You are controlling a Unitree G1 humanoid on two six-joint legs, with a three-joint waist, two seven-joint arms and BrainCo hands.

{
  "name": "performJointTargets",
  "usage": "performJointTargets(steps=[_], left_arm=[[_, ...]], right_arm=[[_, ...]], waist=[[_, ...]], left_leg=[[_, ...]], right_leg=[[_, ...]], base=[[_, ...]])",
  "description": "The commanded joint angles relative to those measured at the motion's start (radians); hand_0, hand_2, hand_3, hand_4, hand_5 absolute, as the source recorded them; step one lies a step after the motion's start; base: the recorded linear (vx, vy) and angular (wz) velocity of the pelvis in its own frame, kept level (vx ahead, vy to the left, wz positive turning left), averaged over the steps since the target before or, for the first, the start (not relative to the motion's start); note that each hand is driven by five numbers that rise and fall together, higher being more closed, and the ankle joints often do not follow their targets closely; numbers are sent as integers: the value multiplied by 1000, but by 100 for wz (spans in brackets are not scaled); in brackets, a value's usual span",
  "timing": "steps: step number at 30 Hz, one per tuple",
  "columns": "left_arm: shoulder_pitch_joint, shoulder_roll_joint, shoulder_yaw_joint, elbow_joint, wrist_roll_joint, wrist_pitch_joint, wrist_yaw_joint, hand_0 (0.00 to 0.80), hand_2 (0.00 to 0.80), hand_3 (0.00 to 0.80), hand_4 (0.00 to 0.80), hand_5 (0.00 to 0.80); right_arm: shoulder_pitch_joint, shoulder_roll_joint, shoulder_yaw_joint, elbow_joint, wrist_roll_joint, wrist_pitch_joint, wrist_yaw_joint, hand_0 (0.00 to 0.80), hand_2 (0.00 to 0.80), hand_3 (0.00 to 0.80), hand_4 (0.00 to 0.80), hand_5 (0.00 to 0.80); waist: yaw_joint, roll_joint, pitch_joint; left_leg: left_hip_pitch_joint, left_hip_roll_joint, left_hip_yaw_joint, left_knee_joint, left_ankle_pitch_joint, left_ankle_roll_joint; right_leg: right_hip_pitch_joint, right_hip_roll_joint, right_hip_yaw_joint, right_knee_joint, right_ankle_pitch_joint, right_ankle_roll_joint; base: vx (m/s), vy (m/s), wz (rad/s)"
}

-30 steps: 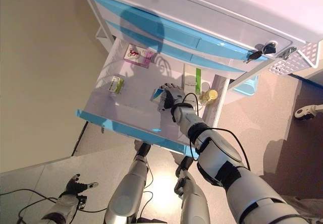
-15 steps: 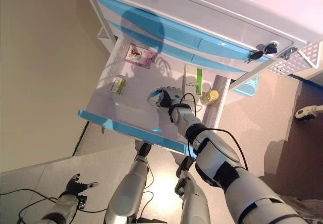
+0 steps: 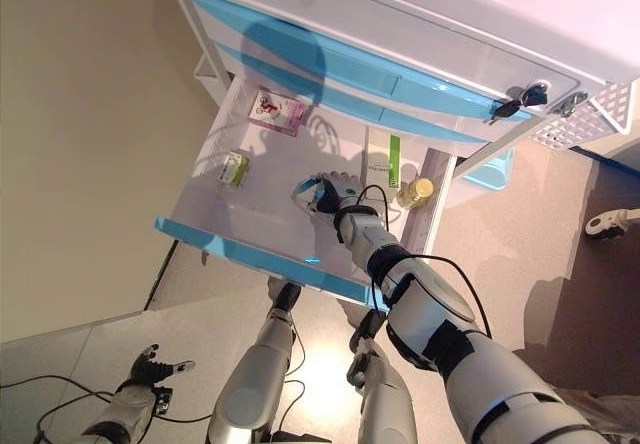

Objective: Open the drawer and pick up the medicine

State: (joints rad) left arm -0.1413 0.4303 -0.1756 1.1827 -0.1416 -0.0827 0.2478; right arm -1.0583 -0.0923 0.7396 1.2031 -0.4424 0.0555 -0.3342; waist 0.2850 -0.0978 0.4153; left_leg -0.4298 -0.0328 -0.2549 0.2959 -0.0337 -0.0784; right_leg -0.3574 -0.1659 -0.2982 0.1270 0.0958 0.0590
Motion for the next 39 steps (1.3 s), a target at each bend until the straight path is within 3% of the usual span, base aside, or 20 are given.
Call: performJointTargets(steps=[1, 5, 15, 24, 39], left_arm=[[27, 0, -18, 29, -13, -2, 20, 0, 0, 0, 0, 0], [29, -14, -23, 28, -6, -3, 11, 0, 0, 0, 0, 0], [66, -54, -19, 34, 11, -2, -19, 0, 0, 0, 0, 0], [131, -78, 53, 86, 54, 30, -29, 0, 0, 0, 0, 0], [199, -112, 109, 121, 144, 68, -48, 0, 0, 0, 0, 0]], right_arm=[[-28, -17, -51, -8, 6, -15, -9, 800, 800, 800, 800, 800], [5, -39, -60, -30, 30, -25, -5, 800, 800, 800, 800, 800], [105, -81, -74, -117, 47, -48, 22, 800, 800, 800, 800, 800], [257, -159, -109, -281, 55, -64, 68, 800, 800, 800, 800, 800], [489, -316, -266, -581, 76, -73, 98, 800, 800, 800, 800, 800]], waist=[[-15, 19, -1], [-30, 17, -37], [-94, 19, -175], [-151, 32, -310], [-223, 54, -410]], left_leg=[[-8, -77, -8, -99, 88, 74], [24, -72, 6, -125, 89, 75], [144, -44, 88, -215, 91, 73], [298, -6, 164, -293, 73, 67], [399, 22, 204, -343, 64, 58]], right_leg=[[17, -12, 26, 97, -70, 64], [46, -13, 35, 71, -60, 69], [146, 0, 87, -42, -21, 90], [258, 32, 141, -135, -11, 96], [339, 48, 158, -170, -31, 90]], base=[[17, 25, -3], [29, 33, -6], [66, 58, -23], [99, 8, -40], [54, -16, -12]])
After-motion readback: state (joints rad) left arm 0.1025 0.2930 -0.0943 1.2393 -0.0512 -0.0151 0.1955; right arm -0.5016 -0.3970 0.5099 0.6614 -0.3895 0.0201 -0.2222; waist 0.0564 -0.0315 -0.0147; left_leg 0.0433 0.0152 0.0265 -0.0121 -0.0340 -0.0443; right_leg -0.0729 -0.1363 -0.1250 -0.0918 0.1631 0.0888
